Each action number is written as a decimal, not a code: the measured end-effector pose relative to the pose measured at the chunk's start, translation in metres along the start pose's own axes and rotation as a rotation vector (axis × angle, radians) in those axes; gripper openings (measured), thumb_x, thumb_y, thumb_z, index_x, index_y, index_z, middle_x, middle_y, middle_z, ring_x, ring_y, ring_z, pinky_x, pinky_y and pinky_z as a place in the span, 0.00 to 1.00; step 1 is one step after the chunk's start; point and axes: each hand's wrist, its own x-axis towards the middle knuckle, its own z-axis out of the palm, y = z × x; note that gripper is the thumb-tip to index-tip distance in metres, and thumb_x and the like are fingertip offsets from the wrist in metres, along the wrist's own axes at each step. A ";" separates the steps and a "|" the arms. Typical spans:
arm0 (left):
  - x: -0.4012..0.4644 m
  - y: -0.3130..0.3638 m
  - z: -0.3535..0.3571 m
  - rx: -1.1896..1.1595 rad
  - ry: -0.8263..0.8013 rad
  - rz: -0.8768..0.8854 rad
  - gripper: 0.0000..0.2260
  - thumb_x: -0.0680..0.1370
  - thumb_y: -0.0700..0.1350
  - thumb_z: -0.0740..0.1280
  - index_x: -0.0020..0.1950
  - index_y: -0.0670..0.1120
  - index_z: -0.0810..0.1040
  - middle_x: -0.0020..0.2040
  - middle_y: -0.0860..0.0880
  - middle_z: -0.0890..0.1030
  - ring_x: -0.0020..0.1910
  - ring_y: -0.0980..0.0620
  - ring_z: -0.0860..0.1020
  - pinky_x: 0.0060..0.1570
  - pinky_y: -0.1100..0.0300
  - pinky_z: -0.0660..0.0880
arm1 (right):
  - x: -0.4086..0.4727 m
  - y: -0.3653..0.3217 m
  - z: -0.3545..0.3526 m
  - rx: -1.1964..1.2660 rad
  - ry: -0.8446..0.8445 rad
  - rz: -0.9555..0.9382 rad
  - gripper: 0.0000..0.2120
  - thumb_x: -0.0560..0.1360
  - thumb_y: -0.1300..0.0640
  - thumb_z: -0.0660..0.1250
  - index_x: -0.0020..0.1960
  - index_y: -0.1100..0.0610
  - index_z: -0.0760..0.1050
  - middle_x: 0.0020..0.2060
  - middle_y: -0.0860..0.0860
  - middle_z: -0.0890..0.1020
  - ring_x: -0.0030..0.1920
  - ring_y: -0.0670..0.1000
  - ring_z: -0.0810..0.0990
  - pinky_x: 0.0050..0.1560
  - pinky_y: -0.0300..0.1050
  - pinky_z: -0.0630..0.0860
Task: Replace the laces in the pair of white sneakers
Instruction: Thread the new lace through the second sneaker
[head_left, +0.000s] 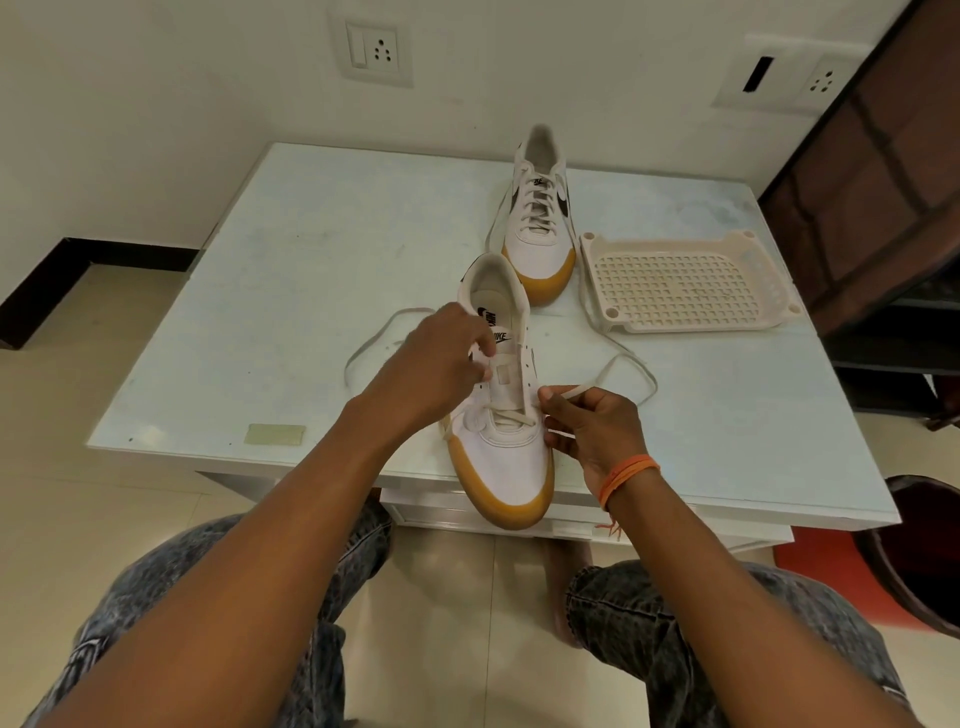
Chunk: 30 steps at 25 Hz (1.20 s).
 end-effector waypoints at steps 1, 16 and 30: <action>-0.005 0.001 -0.004 0.013 0.049 -0.029 0.07 0.73 0.48 0.74 0.48 0.49 0.79 0.50 0.52 0.78 0.45 0.53 0.76 0.47 0.57 0.77 | 0.000 0.000 0.000 0.020 0.000 0.014 0.04 0.72 0.60 0.73 0.46 0.60 0.83 0.38 0.53 0.85 0.38 0.50 0.82 0.37 0.42 0.80; -0.011 0.005 0.001 -0.580 -0.369 -0.477 0.05 0.76 0.43 0.71 0.52 0.45 0.84 0.42 0.49 0.83 0.34 0.55 0.72 0.34 0.62 0.71 | 0.007 -0.004 -0.001 0.222 0.067 0.143 0.03 0.73 0.62 0.72 0.47 0.59 0.81 0.40 0.54 0.82 0.43 0.52 0.78 0.40 0.47 0.78; -0.003 0.002 0.014 0.083 -0.189 0.000 0.14 0.77 0.40 0.69 0.62 0.50 0.80 0.60 0.48 0.73 0.57 0.49 0.74 0.53 0.64 0.70 | 0.011 -0.016 -0.009 0.201 0.093 0.174 0.17 0.72 0.47 0.73 0.53 0.58 0.80 0.45 0.50 0.80 0.47 0.50 0.75 0.42 0.49 0.77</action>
